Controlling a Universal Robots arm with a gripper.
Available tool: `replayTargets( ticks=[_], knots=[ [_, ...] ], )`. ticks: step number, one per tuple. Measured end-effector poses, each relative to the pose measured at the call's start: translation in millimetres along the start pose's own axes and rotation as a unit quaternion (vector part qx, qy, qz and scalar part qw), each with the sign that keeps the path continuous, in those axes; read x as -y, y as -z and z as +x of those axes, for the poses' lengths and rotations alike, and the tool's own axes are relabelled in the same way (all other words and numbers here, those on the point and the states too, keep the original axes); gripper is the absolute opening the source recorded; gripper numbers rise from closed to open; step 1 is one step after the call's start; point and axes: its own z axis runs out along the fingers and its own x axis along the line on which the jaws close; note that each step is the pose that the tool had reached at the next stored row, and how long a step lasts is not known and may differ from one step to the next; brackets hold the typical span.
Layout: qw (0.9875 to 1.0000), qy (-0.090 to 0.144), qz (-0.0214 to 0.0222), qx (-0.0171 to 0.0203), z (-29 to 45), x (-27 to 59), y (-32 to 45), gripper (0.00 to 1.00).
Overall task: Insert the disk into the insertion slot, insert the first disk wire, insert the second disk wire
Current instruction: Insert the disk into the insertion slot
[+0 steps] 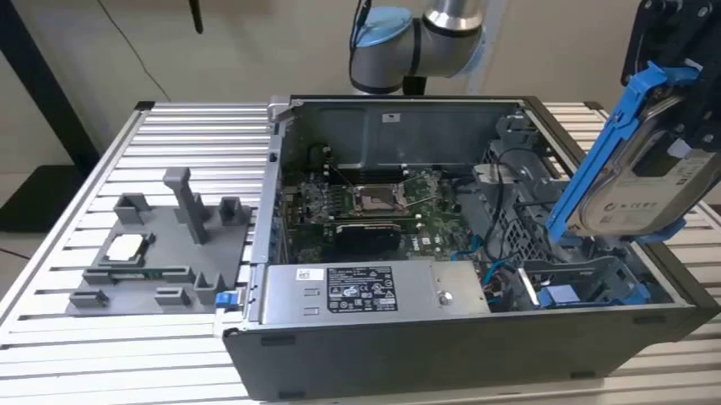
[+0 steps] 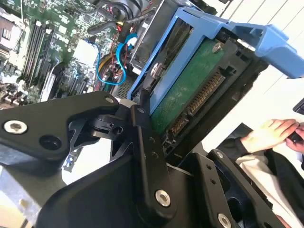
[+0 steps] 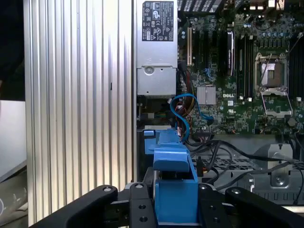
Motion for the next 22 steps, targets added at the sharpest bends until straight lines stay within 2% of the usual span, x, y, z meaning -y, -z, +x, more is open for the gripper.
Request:
replayTargets(
  ticks=[22],
  knots=[
    [1.0000, 0.000, 0.0008, -0.0001, 0.0, 0.8, -19.8, 0.33]
  ],
)
